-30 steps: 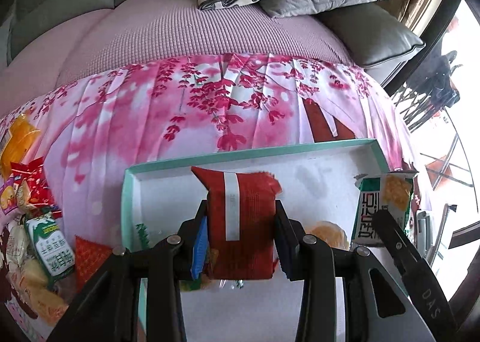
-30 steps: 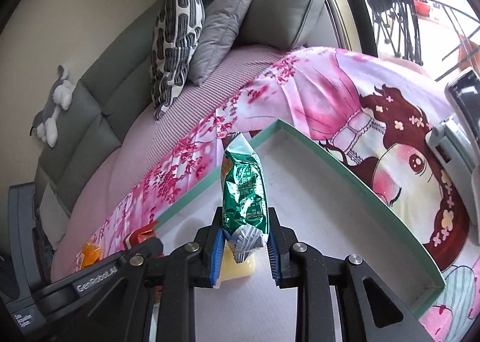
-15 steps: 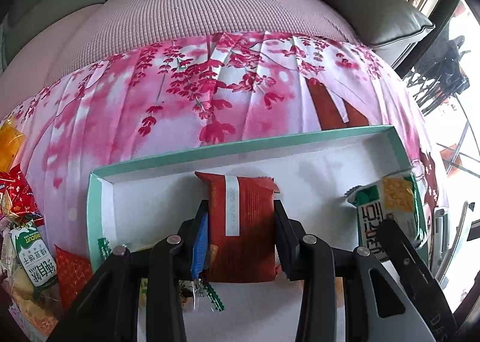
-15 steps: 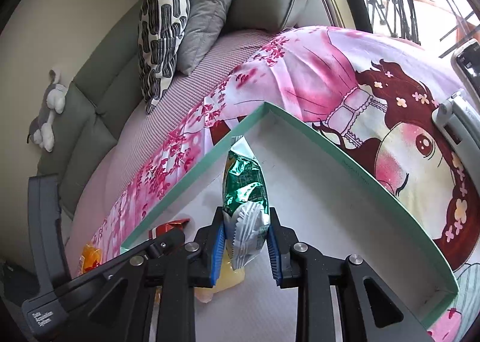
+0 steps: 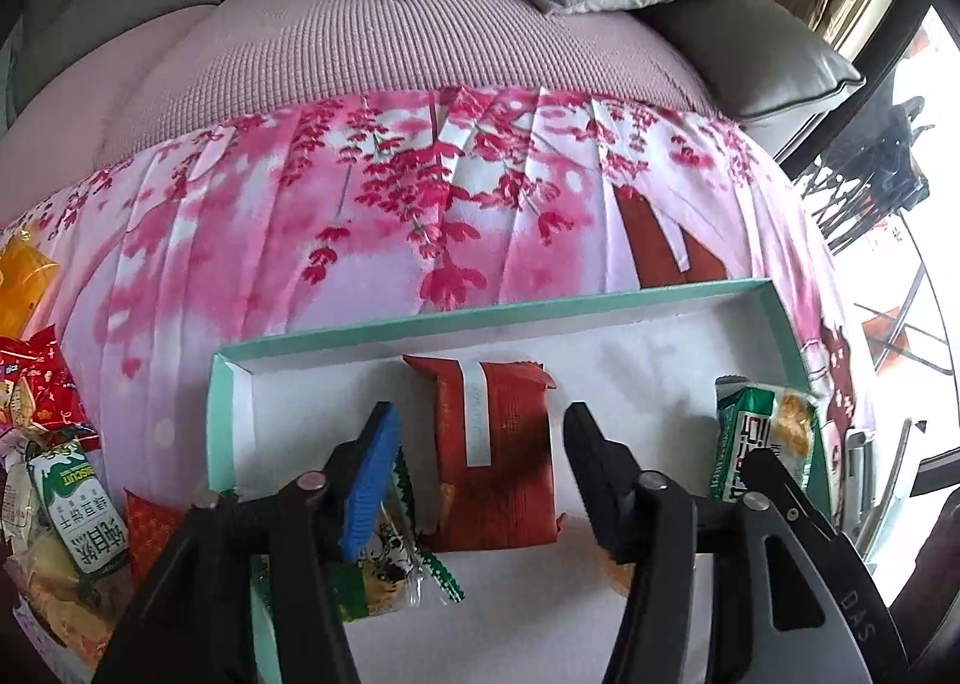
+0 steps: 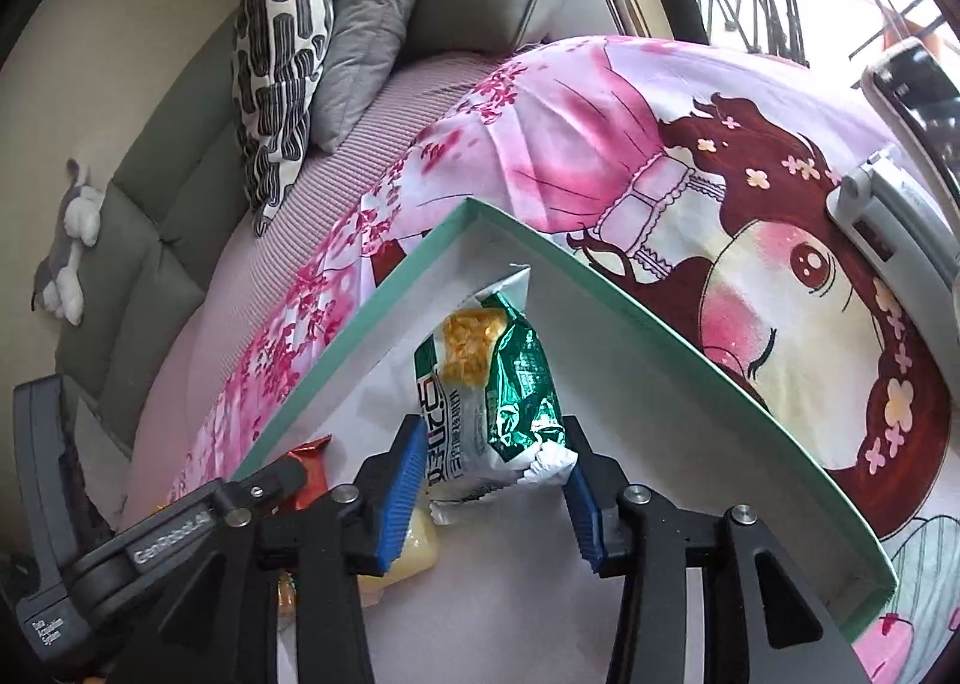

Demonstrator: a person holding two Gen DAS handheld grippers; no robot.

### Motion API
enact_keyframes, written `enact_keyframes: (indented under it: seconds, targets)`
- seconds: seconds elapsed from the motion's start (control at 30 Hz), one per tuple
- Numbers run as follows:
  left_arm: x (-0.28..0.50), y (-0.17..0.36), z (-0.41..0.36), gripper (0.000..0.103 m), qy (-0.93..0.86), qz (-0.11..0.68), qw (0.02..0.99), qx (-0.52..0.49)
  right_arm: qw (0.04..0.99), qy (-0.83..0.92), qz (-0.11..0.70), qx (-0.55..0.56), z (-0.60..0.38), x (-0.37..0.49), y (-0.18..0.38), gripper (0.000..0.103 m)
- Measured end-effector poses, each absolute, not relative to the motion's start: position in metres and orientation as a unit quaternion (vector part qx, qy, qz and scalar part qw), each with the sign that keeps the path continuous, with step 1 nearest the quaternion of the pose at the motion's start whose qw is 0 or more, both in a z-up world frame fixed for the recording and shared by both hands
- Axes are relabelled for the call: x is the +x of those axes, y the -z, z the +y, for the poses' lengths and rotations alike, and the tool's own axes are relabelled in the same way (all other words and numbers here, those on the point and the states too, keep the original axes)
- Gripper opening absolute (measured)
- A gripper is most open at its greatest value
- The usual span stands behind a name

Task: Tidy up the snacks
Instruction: 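Lower both snacks into the tray and open both tools, then move both open tools from the tray back over the snack pile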

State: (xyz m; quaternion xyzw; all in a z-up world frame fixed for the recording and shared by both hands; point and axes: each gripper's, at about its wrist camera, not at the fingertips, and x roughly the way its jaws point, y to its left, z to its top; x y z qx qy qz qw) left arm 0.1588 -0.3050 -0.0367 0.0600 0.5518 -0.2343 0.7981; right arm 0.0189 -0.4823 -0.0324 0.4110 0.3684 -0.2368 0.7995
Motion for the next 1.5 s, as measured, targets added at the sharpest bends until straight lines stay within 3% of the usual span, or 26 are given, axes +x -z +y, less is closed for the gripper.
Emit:
enact_keyframes:
  seconds: [0.27, 0.53, 0.63, 0.87, 1.0, 1.5]
  targets:
    - [0.155, 0.022, -0.278, 0.078, 0.205, 0.539, 0.814, 0.063, 0.791, 0.256, 0.383, 0.402, -0.483, 0.012, 0.024, 0.072]
    - [0.151, 0.012, -0.249, 0.084, 0.175, 0.527, 0.829, 0.062, 0.798, 0.264, 0.402, 0.364, -0.469, 0.011, 0.009, 0.088]
    - [0.148, 0.012, -0.241, 0.093, 0.167, 0.523, 0.833, 0.062, 0.795, 0.271, 0.404, 0.362, -0.469, 0.009, 0.009, 0.094]
    - [0.141, 0.015, -0.225, 0.093, 0.16, 0.515, 0.84, 0.055, 0.793, 0.275, 0.407, 0.36, -0.469, 0.01, 0.009, 0.103]
    - [0.139, 0.015, -0.217, 0.1, 0.161, 0.514, 0.841, 0.047, 0.798, 0.266, 0.407, 0.355, -0.464, 0.014, 0.007, 0.103]
    - [0.118, 0.002, -0.175, 0.1, 0.157, 0.497, 0.852, 0.054, 0.817, 0.245, 0.414, 0.319, -0.436, 0.019, -0.009, 0.103]
